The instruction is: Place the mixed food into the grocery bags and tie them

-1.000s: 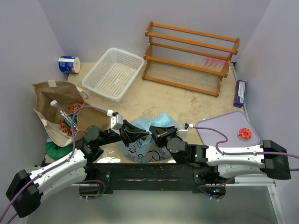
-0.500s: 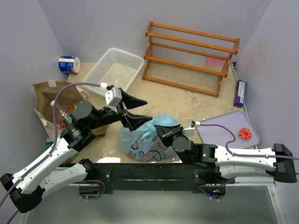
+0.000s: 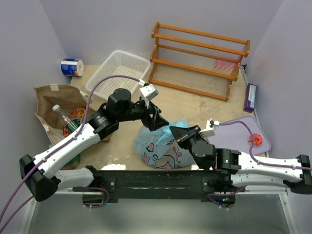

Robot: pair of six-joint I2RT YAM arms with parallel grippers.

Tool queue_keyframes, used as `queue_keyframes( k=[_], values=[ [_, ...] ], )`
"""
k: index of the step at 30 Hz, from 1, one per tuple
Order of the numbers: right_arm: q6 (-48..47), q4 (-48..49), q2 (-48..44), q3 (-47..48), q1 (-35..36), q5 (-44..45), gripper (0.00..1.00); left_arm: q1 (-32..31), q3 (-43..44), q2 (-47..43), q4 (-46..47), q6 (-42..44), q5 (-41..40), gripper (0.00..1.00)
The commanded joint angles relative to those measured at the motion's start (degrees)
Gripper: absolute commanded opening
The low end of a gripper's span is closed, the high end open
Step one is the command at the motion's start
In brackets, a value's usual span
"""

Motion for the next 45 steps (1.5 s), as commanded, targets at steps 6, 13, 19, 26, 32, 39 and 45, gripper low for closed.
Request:
queue_keyframes(
  k=[6, 13, 19, 26, 32, 39, 45],
  values=[
    [-21.6, 5.8, -3.7, 5.7, -0.4, 6.0, 0.0, 0.4, -0.6, 3.4, 5.0, -0.6, 3.1, 0.78],
    [-28.3, 10.8, -5.4, 6.5, -11.4, -8.6, 0.0, 0.8, -3.3, -1.1, 12.5, -0.9, -0.9, 0.78],
    [-32.9, 8.5, 2.1, 14.5, -21.4, -22.4, 0.0, 1.6, -1.3, -4.6, 11.9, 1.4, 0.7, 0.78],
    [-30.0, 8.1, 6.9, 16.9, -21.9, -23.5, 0.0, 1.6, -1.4, -6.3, 10.4, 8.8, 0.6, 0.84],
    [-29.7, 7.3, 9.1, 18.4, -22.2, -23.5, 0.0, 1.4, -1.4, -4.8, 10.2, 16.7, -0.9, 0.93],
    [-28.8, 6.8, 9.5, 18.4, -22.8, -23.0, 0.0, -0.5, -0.9, -1.4, 10.8, 18.8, -3.3, 1.0],
    [-28.2, 6.8, 9.6, 18.2, -23.1, -23.5, 0.0, -2.8, -0.5, 0.9, 9.8, 23.2, -7.3, 1.0]
  ],
)
